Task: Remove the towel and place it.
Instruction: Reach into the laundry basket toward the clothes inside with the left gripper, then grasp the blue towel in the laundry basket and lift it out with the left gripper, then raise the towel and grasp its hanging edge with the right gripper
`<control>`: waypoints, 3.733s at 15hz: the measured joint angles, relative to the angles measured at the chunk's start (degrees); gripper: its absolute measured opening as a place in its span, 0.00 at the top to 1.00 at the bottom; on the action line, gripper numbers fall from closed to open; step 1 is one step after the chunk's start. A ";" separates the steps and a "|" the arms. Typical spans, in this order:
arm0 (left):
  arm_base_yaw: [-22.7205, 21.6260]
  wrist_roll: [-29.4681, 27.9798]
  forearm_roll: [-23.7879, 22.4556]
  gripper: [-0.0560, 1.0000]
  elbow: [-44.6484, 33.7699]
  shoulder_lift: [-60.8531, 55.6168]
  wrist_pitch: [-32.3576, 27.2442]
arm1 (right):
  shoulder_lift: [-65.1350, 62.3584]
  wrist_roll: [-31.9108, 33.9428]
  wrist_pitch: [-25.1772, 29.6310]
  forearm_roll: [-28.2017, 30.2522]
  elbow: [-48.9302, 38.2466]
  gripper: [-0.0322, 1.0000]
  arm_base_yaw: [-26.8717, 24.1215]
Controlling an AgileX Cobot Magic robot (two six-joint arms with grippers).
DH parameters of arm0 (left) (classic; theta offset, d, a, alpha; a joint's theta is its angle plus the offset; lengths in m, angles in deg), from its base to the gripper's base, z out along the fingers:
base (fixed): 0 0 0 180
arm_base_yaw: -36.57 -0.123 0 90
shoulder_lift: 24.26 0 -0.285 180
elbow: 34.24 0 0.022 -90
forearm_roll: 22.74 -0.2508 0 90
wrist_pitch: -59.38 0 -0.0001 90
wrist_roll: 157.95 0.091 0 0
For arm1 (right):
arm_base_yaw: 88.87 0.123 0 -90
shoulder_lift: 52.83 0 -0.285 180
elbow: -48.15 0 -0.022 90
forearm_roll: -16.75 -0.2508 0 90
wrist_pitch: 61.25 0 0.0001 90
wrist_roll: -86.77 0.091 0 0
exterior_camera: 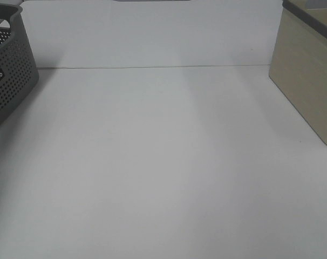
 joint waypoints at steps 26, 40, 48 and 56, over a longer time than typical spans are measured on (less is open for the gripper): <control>-1.03 0.00 -2.92 0.88 0.06 3.44 2.52 | 0.00 0.00 0.00 0.00 0.00 0.10 0.00; 0.06 -9.17 1.38 0.95 0.06 -11.69 -0.69 | 0.00 0.00 0.00 0.00 0.00 0.10 0.00; 6.42 -9.22 1.60 0.95 0.06 -27.27 -0.52 | 0.00 0.00 0.00 0.00 0.00 0.10 0.00; 18.62 -10.03 -0.11 0.95 0.06 -41.77 9.05 | 0.00 0.00 0.00 0.00 0.00 0.10 0.00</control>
